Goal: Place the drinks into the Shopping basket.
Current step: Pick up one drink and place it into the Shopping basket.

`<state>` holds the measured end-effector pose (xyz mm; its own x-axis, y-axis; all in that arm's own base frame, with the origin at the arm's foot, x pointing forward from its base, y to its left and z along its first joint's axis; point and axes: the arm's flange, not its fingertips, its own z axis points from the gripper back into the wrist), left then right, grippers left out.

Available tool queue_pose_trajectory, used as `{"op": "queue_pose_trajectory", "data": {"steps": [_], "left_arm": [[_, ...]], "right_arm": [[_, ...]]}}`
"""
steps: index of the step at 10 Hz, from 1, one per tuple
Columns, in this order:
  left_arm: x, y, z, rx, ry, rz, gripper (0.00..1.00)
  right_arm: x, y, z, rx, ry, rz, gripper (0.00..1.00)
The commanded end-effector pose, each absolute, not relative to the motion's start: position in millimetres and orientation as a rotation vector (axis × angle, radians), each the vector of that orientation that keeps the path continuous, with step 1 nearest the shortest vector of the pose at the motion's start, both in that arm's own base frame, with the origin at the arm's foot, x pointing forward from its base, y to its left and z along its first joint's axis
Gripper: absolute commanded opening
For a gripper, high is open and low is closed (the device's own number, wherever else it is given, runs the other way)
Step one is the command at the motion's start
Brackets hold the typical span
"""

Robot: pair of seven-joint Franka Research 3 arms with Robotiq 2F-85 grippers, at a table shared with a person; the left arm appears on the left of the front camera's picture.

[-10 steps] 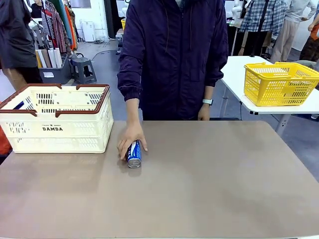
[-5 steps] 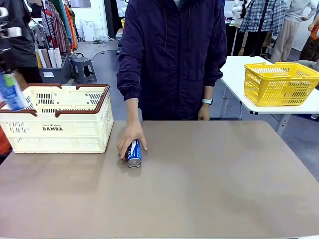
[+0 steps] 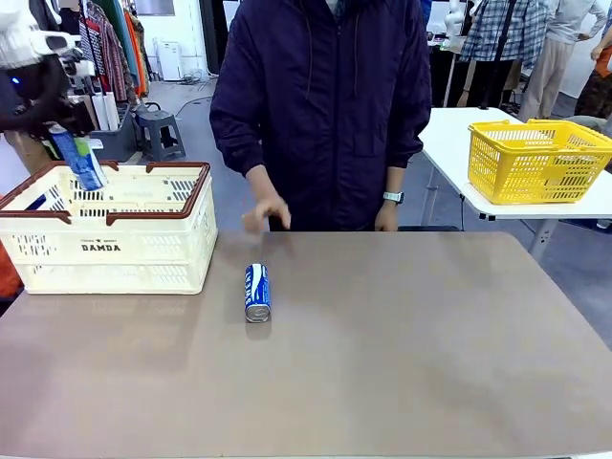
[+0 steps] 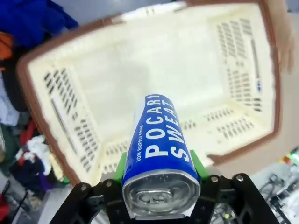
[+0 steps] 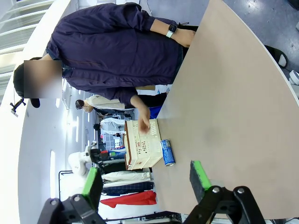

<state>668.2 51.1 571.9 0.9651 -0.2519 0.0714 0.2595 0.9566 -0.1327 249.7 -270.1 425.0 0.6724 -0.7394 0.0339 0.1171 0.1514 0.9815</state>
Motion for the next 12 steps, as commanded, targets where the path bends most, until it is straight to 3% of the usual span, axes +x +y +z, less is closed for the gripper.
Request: {"op": "queue_pose_trajectory", "data": {"steps": [1, 2, 4, 6, 11, 12], "left_arm": [[683, 48, 541, -0.164, 0.046, -0.28, 0.0], [678, 42, 515, -0.151, 0.066, -0.275, 0.0], [667, 30, 464, -0.078, -0.035, -0.196, 0.0], [659, 20, 429, -0.083, 0.031, -0.233, 0.0], [651, 22, 431, -0.029, 0.022, -0.204, 0.0], [653, 20, 427, -0.03, 0.039, -0.205, 0.34]], "right_arm": [[249, -271, 426, 1.276, -0.597, -0.654, 1.0], [249, -271, 426, 1.276, -0.597, -0.654, 1.0], [249, -271, 426, 1.276, -0.597, -0.654, 1.0], [249, -271, 426, 1.276, -0.597, -0.654, 1.0], [249, -271, 426, 1.276, -0.597, -0.654, 1.0], [249, -271, 426, 1.276, -0.597, -0.654, 1.0]]}}
